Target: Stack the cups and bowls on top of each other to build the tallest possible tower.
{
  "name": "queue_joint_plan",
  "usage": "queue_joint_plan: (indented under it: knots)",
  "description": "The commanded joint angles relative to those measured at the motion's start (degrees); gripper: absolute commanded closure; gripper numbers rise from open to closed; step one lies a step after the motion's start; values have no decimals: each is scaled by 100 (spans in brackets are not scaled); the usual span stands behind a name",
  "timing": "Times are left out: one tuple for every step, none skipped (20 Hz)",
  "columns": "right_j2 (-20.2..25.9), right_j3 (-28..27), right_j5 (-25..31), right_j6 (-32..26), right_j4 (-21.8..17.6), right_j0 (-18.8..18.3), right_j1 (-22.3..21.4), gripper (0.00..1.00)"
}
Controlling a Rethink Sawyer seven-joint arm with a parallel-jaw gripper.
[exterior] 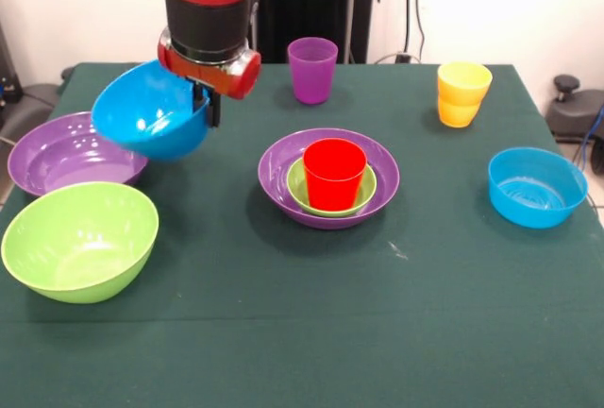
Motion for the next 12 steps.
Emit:
queue_joint_plan:
  knots:
    - [241,-1525,1214,-722,14,470,357,100]
    - [241,-1628,1347,-682,56,519,396,100]
    - [241,-1732,1480,-642,98,568,435,100]
    - [230,-1767,1524,-613,106,601,435,100]
    - [219,-1802,1567,-584,114,634,435,100]
    - [212,-1881,1664,-545,138,668,440,100]
    - [207,-1938,1733,-506,169,707,436,100]
    - [200,-2040,1832,-489,184,741,456,100]
    - [188,-2091,1870,-421,198,786,452,100]
    - [176,-2122,1930,-346,238,828,440,100]
    - [170,-2124,1959,-233,303,868,433,100]
    - [135,-2086,1943,-107,343,911,410,100]
